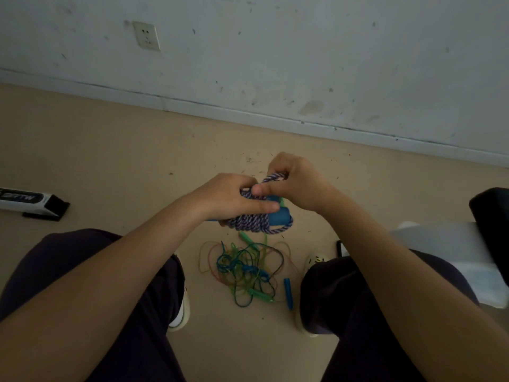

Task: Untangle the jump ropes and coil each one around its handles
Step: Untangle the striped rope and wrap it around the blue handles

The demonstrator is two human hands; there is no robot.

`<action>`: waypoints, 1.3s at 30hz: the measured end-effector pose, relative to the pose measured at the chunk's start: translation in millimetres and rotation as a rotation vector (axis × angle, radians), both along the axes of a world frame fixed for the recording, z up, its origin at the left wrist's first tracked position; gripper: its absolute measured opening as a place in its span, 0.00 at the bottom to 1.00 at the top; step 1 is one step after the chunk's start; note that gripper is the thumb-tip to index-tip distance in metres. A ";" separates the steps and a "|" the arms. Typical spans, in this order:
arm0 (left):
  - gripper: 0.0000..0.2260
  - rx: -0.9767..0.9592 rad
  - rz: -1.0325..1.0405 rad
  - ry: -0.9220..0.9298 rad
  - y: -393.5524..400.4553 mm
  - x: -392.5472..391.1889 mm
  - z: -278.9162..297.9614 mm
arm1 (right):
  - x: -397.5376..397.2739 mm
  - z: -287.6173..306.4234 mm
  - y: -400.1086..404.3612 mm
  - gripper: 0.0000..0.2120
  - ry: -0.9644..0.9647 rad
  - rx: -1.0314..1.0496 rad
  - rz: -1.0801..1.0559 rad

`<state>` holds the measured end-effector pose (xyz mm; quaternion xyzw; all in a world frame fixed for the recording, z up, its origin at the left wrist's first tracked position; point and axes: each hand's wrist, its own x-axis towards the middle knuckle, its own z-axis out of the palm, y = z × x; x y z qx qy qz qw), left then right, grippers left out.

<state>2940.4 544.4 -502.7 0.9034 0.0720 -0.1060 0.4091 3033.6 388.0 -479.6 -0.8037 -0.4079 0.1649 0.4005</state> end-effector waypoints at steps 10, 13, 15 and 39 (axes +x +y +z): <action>0.25 -0.160 -0.132 -0.070 2.7 1.3 6.3 | 14.9 -14.0 -1.5 0.15 0.265 0.185 -0.267; 0.23 -0.103 -0.154 -0.091 0.3 2.6 4.4 | 13.5 -17.8 0.9 0.15 0.254 0.199 -0.283; 0.20 -0.070 -0.065 -0.120 3.5 3.1 1.4 | 16.3 -19.6 0.2 0.16 0.252 0.228 -0.346; 0.37 -0.444 0.204 -0.079 15.9 -3.6 8.6 | -9.1 -20.9 6.2 0.16 0.556 0.289 -0.173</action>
